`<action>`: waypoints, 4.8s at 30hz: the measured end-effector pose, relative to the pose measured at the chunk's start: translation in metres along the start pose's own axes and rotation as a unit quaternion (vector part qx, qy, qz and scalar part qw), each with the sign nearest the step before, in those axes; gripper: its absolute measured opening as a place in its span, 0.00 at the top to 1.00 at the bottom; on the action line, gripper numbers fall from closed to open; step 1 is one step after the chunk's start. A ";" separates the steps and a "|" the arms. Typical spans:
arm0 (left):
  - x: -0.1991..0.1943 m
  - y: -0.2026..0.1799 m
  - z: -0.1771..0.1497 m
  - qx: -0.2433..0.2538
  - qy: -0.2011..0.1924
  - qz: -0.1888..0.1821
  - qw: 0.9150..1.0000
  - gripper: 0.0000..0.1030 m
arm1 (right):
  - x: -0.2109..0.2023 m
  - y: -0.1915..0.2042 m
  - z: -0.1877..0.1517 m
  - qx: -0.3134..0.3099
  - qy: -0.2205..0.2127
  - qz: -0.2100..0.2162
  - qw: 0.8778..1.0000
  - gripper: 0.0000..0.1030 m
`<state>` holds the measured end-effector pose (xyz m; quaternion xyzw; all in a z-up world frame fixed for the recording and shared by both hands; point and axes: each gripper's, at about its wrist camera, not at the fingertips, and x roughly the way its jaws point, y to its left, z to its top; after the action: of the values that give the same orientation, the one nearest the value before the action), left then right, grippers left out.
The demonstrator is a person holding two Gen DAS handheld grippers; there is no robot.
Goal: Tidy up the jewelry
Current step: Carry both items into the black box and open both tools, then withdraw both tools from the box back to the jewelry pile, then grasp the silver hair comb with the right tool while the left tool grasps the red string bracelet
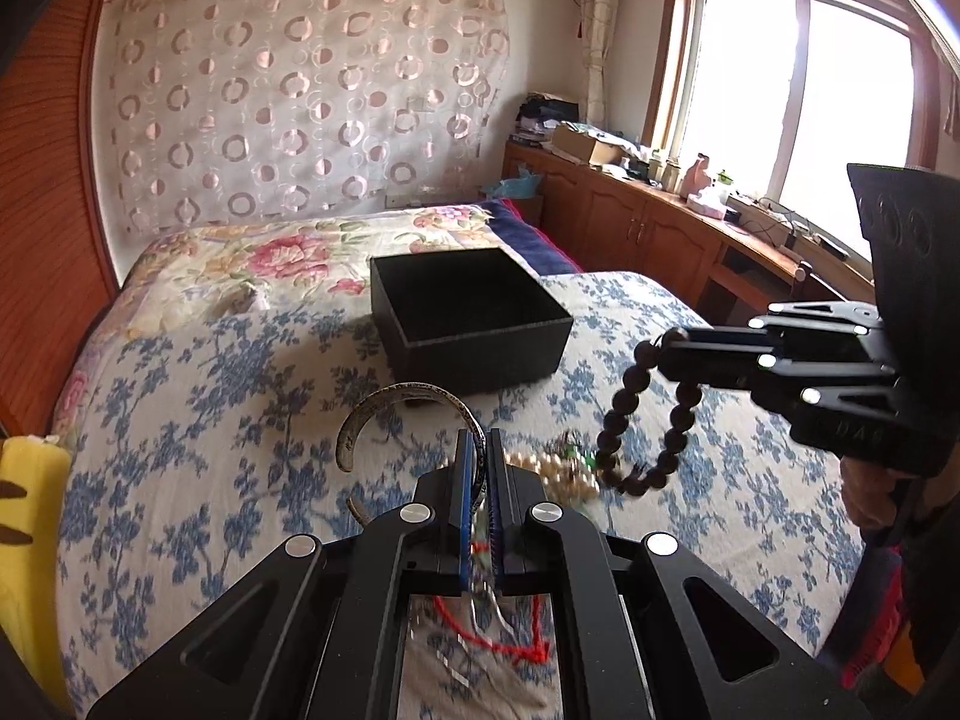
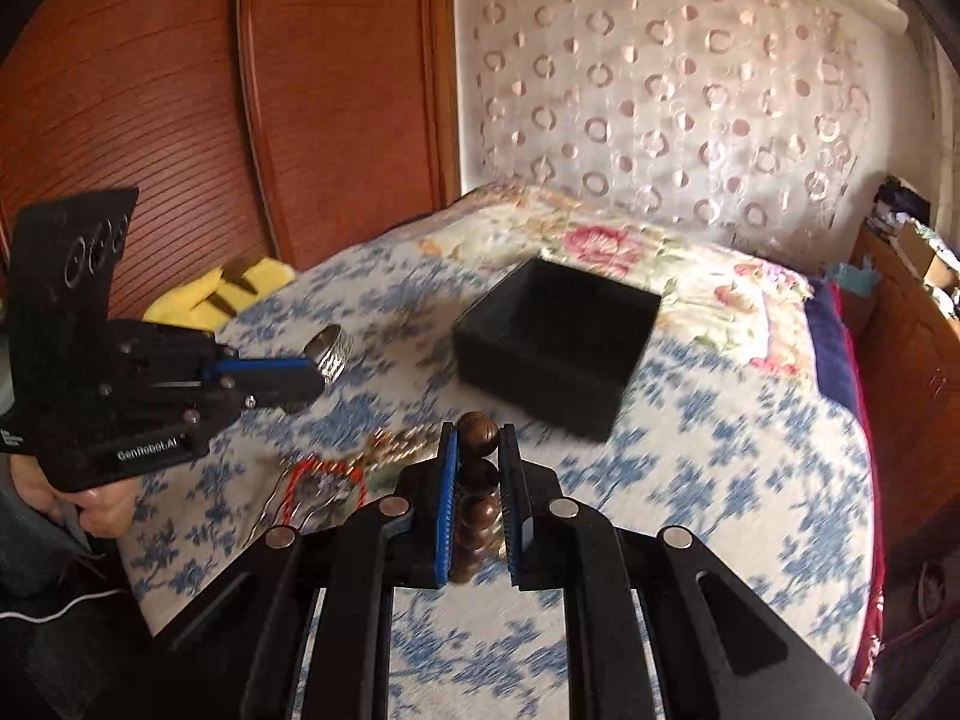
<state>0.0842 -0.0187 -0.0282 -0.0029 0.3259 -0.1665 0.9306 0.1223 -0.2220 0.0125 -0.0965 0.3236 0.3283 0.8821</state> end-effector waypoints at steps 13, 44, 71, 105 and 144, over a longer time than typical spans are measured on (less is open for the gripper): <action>0.036 -0.002 0.048 0.018 -0.011 -0.016 1.000 0.97 | 0.000 -0.043 0.039 0.015 -0.033 -0.031 0.999 0.86; 0.089 0.018 0.078 -0.005 0.004 0.013 1.000 0.95 | 0.050 -0.080 0.091 0.045 -0.029 -0.012 0.998 0.86; 0.035 0.036 0.017 -0.014 0.018 0.026 0.999 0.88 | 0.100 -0.059 0.070 0.045 0.039 -0.021 0.998 0.84; 0.023 0.014 -0.052 -0.032 0.077 -0.013 0.996 0.82 | 0.027 0.010 -0.079 0.077 0.030 -0.011 0.997 0.68; -0.066 0.058 -0.048 -0.066 -0.037 0.045 0.996 0.96 | 0.072 0.106 -0.057 0.016 0.070 0.073 0.995 0.66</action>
<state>0.0246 0.0614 -0.0332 -0.0557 0.3016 -0.1026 0.9463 0.0665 -0.1256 -0.0729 -0.0812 0.3961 0.3795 0.8322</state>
